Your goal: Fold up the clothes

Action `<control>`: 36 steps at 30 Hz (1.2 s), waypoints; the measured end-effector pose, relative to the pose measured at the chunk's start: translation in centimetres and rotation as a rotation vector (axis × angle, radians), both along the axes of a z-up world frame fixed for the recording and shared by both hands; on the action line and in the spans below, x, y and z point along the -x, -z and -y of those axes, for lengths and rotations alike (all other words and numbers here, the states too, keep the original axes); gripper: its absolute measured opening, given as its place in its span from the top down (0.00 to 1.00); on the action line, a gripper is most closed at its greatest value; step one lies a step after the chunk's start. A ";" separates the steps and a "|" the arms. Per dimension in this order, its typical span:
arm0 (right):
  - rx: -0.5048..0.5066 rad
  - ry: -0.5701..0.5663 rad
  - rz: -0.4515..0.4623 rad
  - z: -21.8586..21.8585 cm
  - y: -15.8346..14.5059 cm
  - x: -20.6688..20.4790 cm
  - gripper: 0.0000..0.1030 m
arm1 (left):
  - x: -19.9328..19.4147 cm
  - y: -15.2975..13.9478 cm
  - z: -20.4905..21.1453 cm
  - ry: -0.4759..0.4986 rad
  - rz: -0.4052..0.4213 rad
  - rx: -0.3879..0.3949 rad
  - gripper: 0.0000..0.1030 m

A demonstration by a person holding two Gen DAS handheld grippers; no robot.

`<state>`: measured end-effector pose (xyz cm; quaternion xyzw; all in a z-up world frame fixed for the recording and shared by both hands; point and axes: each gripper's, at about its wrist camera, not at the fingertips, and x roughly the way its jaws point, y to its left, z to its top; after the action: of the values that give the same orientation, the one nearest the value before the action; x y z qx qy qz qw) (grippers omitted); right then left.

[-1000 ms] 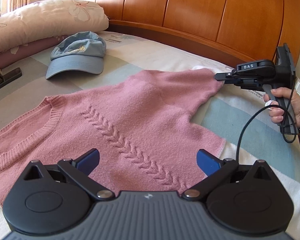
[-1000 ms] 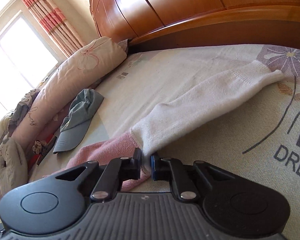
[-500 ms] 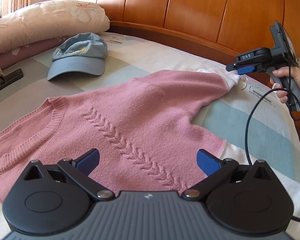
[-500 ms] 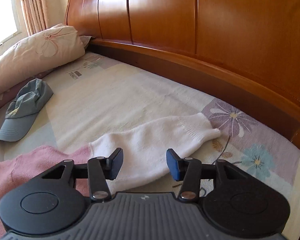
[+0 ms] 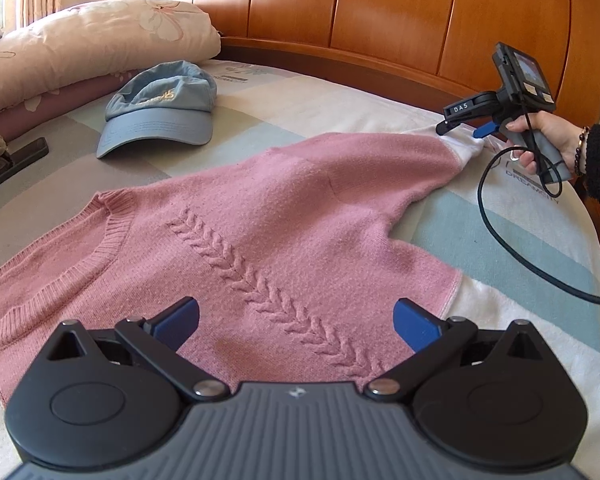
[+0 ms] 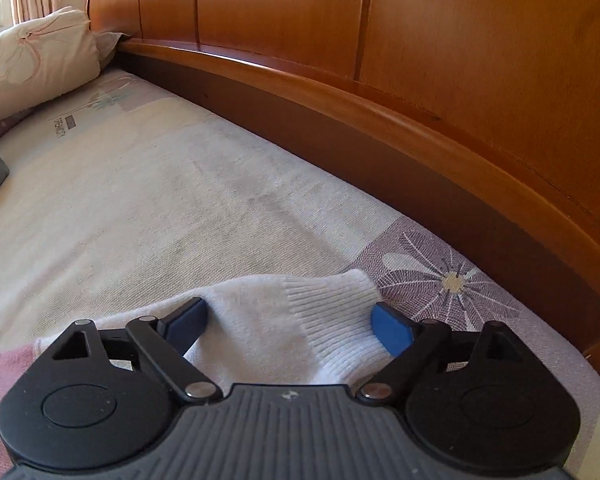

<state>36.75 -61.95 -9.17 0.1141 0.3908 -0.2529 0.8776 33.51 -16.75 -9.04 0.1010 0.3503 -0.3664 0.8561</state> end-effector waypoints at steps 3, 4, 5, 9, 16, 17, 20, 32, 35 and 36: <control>-0.055 -0.052 0.033 -2.3 -1.6 0.9 0.17 | 0.0 -0.5 -0.4 0.002 -0.001 0.025 0.01; -0.069 -0.085 0.027 -3.5 -2.2 0.7 0.17 | 0.0 -0.6 -0.4 0.000 0.003 0.026 0.01; -0.078 -0.123 0.013 -5.1 -2.8 0.4 0.17 | 0.0 -0.7 -0.5 -0.002 0.007 0.025 0.01; -0.106 -0.251 -0.052 -11.1 -4.5 -1.5 0.16 | 0.0 -1.1 -0.8 -0.008 0.021 0.025 0.01; -0.037 -0.352 -0.245 -18.7 -2.0 -6.1 0.15 | -0.9 -1.2 -1.6 -0.058 0.036 0.013 0.01; -0.029 -0.344 -0.263 -18.7 -1.0 -6.3 0.15 | -1.0 -1.2 -1.8 -0.061 0.029 0.021 0.01; -0.005 -0.327 -0.226 -18.2 1.1 -6.6 0.00 | -1.4 -1.2 -2.2 -0.067 0.016 0.039 0.01; -0.103 -0.354 -0.123 -18.8 -2.3 -5.7 0.00 | -1.4 -1.7 -3.1 -0.063 0.027 0.030 0.01; -0.153 -0.439 -0.151 -21.3 -3.6 -5.5 0.00 | -1.4 -2.0 -3.3 -0.065 0.033 0.024 0.01; -0.152 -0.454 -0.175 -22.3 -3.7 -5.7 0.00 | -1.5 -2.0 -3.4 -0.068 0.032 0.023 0.01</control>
<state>42.47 -39.63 -5.48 0.0666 0.4989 -0.0280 0.8637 34.99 -13.39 -7.07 0.0849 0.3354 -0.3396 0.8746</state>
